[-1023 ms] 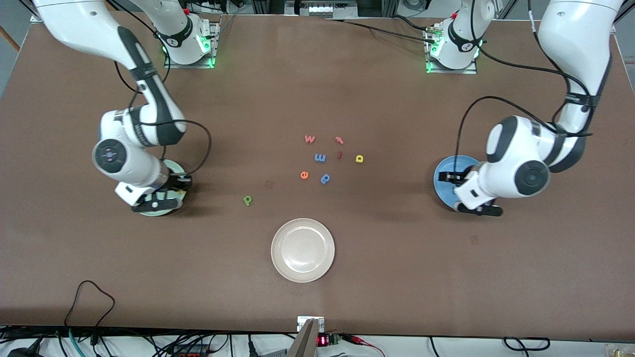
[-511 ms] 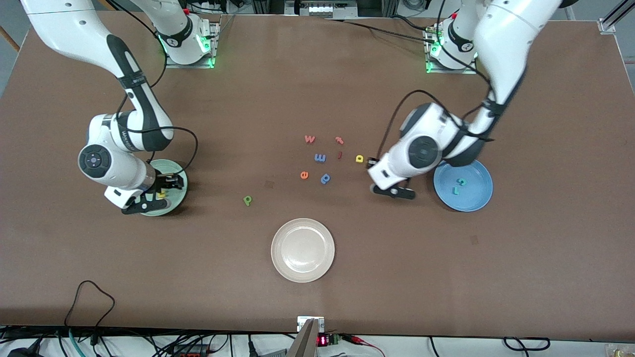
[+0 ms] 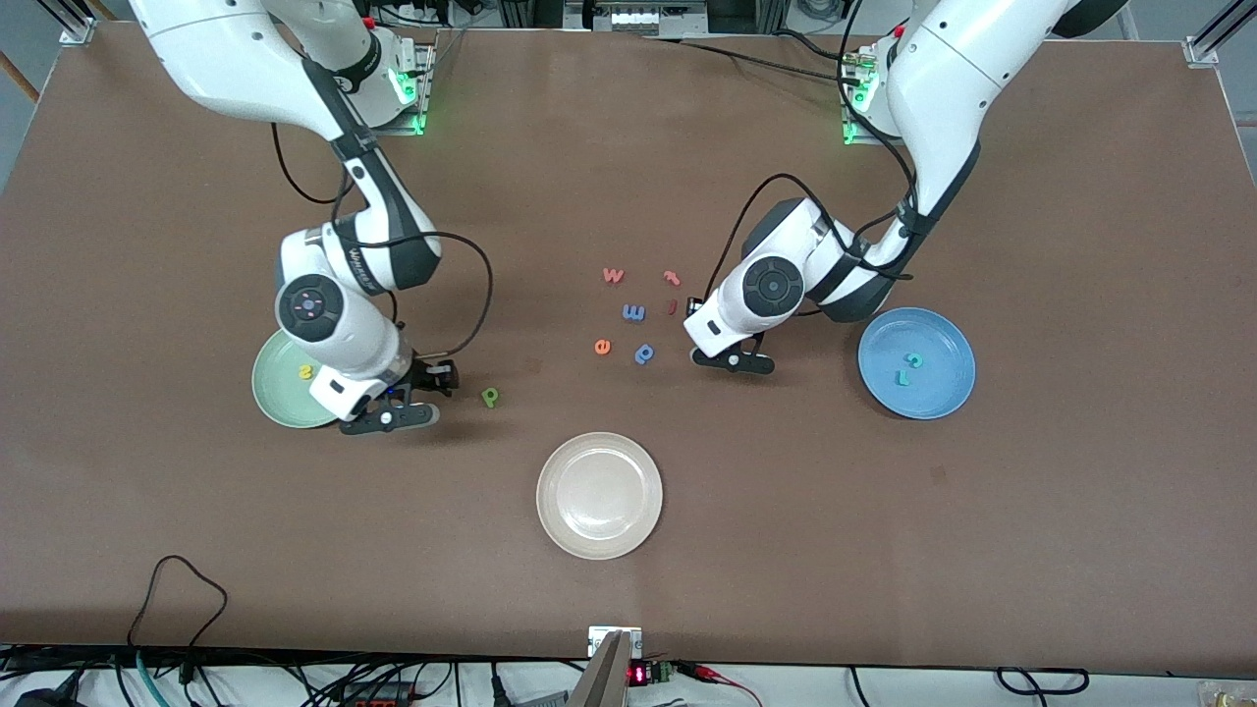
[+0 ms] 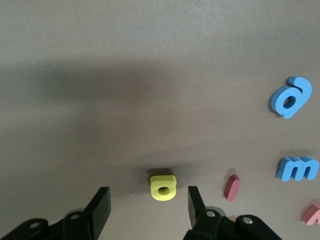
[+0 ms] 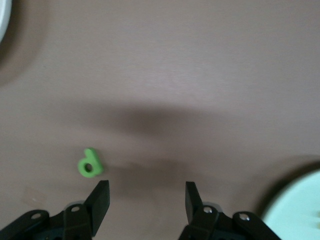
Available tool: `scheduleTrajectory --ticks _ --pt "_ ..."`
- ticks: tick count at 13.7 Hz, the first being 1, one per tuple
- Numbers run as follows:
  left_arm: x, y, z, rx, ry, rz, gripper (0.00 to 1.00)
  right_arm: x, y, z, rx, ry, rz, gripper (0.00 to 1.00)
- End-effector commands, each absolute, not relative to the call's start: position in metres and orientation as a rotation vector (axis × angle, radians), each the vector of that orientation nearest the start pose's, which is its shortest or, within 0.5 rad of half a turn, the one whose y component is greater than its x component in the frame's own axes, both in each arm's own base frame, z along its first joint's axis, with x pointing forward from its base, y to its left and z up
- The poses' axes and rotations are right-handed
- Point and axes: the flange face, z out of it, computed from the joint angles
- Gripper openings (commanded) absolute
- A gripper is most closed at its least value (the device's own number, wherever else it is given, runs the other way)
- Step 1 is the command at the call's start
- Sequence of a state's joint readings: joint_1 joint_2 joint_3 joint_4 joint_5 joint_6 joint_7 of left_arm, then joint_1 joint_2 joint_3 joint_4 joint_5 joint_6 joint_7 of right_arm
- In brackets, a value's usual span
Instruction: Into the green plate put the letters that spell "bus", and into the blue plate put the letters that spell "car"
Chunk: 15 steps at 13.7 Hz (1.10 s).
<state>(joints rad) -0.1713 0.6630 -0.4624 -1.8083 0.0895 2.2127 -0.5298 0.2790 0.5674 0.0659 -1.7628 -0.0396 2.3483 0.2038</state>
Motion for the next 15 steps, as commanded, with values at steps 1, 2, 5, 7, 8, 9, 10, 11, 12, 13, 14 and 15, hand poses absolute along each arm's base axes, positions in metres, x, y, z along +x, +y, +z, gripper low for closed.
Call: scheduleTrajectory --ticks 1,2,5,7,8,9,10,11,12,13,14,15 --pt "0.517 -0.361 0.193 -3.191 0.185 0.411 0.70 0.632 0.235 0.224 -3.115 -0.168 -0.004 0.62" --pt "0.516 -0.361 0.187 -3.193 0.181 0.418 0.70 0.630 0.241 0.220 -3.116 -0.182 0.003 0.59" --pt "0.508 -0.361 0.169 -3.208 0.180 0.417 0.70 0.627 0.252 0.217 -3.113 -0.215 0.002 0.54" --pt "0.505 -0.361 0.166 -3.207 0.180 0.419 0.70 0.627 0.261 0.215 -3.108 -0.252 -0.003 0.54" --pt "0.503 -0.360 0.164 -3.203 0.181 0.427 0.69 0.625 0.266 0.214 -3.107 -0.269 0.000 0.54" --pt "0.502 -0.360 0.165 -3.202 0.182 0.426 0.66 0.620 0.273 0.207 -3.108 -0.292 0.013 0.54" --pt "0.500 -0.363 0.165 -3.200 0.192 0.427 0.63 0.619 0.275 0.204 -3.110 -0.301 0.020 0.54" --pt "0.498 -0.365 0.165 -3.198 0.199 0.427 0.58 0.614 0.284 0.198 -3.111 -0.330 0.025 0.54" --pt "0.497 -0.366 0.164 -3.196 0.202 0.429 0.54 0.612 0.289 0.195 -3.110 -0.353 0.017 0.54" --pt "0.496 -0.367 0.163 -3.195 0.207 0.431 0.50 0.610 0.293 0.187 -3.106 -0.371 0.018 0.54" --pt "0.496 -0.368 0.163 -3.194 0.211 0.430 0.48 0.610 0.293 0.185 -3.102 -0.376 0.010 0.54" --pt "0.496 -0.368 0.163 -3.194 0.211 0.430 0.45 0.610 0.294 0.183 -3.101 -0.378 0.010 0.54"
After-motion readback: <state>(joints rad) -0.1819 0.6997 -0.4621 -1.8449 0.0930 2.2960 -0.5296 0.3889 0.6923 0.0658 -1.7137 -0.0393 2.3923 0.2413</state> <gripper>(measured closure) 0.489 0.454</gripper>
